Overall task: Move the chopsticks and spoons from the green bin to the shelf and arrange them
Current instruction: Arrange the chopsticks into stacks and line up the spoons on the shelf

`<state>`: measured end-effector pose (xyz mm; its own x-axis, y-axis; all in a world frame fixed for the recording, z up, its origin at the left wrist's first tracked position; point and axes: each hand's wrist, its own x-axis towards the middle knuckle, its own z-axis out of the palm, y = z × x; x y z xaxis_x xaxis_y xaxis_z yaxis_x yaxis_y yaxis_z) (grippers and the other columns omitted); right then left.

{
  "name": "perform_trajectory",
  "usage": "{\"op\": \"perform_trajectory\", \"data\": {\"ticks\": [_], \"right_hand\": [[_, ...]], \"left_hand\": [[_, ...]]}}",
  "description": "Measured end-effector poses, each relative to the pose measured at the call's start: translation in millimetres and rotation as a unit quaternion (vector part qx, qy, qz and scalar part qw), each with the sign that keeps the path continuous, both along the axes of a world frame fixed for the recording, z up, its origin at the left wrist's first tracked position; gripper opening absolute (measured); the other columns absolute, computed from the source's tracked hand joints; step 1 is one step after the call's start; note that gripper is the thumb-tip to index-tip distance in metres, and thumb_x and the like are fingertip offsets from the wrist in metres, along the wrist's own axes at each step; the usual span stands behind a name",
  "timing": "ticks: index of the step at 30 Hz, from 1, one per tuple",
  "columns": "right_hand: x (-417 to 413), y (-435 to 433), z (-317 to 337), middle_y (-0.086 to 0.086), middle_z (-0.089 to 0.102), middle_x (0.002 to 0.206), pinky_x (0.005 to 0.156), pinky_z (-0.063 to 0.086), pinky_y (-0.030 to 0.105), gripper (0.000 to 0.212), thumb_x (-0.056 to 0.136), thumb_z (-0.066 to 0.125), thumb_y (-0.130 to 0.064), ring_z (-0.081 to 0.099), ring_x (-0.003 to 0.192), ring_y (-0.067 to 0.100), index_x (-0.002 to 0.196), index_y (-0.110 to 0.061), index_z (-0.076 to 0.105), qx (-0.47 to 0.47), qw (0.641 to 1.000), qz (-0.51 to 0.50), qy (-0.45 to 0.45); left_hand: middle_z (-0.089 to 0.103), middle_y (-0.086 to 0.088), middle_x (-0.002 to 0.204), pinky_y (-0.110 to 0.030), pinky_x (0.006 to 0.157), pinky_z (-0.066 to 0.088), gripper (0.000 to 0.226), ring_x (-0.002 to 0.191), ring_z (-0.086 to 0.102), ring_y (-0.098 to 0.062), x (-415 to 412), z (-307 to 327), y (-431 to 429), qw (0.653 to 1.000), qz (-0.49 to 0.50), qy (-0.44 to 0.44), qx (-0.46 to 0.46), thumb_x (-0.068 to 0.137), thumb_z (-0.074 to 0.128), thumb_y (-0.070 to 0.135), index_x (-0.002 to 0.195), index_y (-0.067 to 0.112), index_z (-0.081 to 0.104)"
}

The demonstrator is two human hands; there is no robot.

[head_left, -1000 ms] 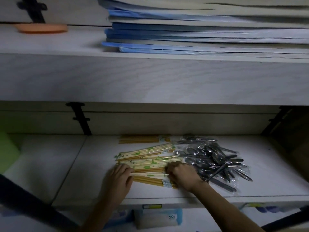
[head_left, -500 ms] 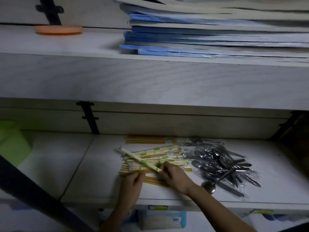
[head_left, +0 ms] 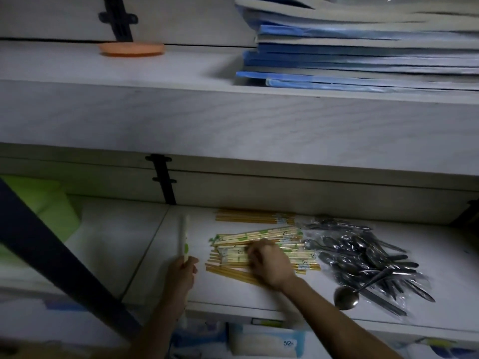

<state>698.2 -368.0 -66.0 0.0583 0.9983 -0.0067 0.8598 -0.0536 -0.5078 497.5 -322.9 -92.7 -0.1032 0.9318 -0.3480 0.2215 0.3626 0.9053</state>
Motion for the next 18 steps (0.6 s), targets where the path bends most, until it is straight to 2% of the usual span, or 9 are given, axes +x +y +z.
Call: {"op": "perform_trajectory", "data": {"ticks": [2,4,7,10,13,18], "right_hand": [[17,3,-6,0.004,0.056,0.124,0.088,0.048,0.032,0.027,0.087,0.054,-0.018,0.054,0.113,0.026,0.114,-0.019,0.060,-0.001,0.999,-0.014,-0.046],[27,4,-9,0.002,0.054,0.129,0.092,0.048,0.034,0.030,0.087,0.052,-0.020,0.051,0.118,0.024,0.117,-0.022,0.057,-0.021,0.997,-0.002,-0.078],[32,5,-7,-0.001,0.052,0.132,0.094,0.047,0.035,0.031,0.090,0.050,-0.024,0.048,0.120,0.022,0.121,-0.023,0.054,-0.030,0.992,0.022,-0.119],[34,8,-4,0.000,0.053,0.131,0.093,0.045,0.033,0.032,0.090,0.051,-0.029,0.049,0.118,0.020,0.122,-0.024,0.053,-0.033,0.989,0.038,-0.141],[36,11,-1,0.001,0.053,0.130,0.090,0.047,0.033,0.035,0.089,0.054,-0.035,0.053,0.115,0.021,0.122,-0.025,0.054,-0.056,0.984,0.063,-0.157],[37,18,7,0.003,0.050,0.133,0.091,0.045,0.034,0.035,0.090,0.052,-0.034,0.052,0.116,0.023,0.124,-0.022,0.051,-0.098,0.972,0.102,-0.187]], "left_hand": [[0.050,-0.005,0.067,-0.026,0.052,0.034,0.022,0.062,0.046,-0.019,-13,-9,13,0.996,-0.023,0.089,0.021,0.094,0.048,0.014,0.097,-0.005,0.060],[0.049,-0.005,0.068,-0.028,0.055,0.035,0.026,0.065,0.047,-0.019,-19,-12,20,0.982,-0.051,0.176,0.043,0.096,0.044,0.015,0.098,-0.005,0.059],[0.058,-0.013,0.082,-0.030,0.068,0.043,0.023,0.075,0.053,-0.021,-19,-10,30,0.956,-0.082,0.268,0.081,0.096,0.042,0.013,0.100,-0.003,0.058],[0.060,-0.020,0.106,-0.031,0.080,0.044,0.022,0.096,0.057,-0.029,-13,-6,38,0.943,-0.112,0.297,0.096,0.093,0.044,0.004,0.111,-0.002,0.055],[0.056,-0.019,0.113,-0.030,0.082,0.046,0.025,0.100,0.056,-0.029,-7,-4,43,0.934,-0.131,0.313,0.116,0.091,0.046,0.001,0.115,-0.001,0.053],[0.051,-0.019,0.121,-0.031,0.089,0.045,0.034,0.110,0.052,-0.030,-6,-6,48,0.919,-0.137,0.343,0.134,0.085,0.054,-0.002,0.119,0.000,0.053]]}}
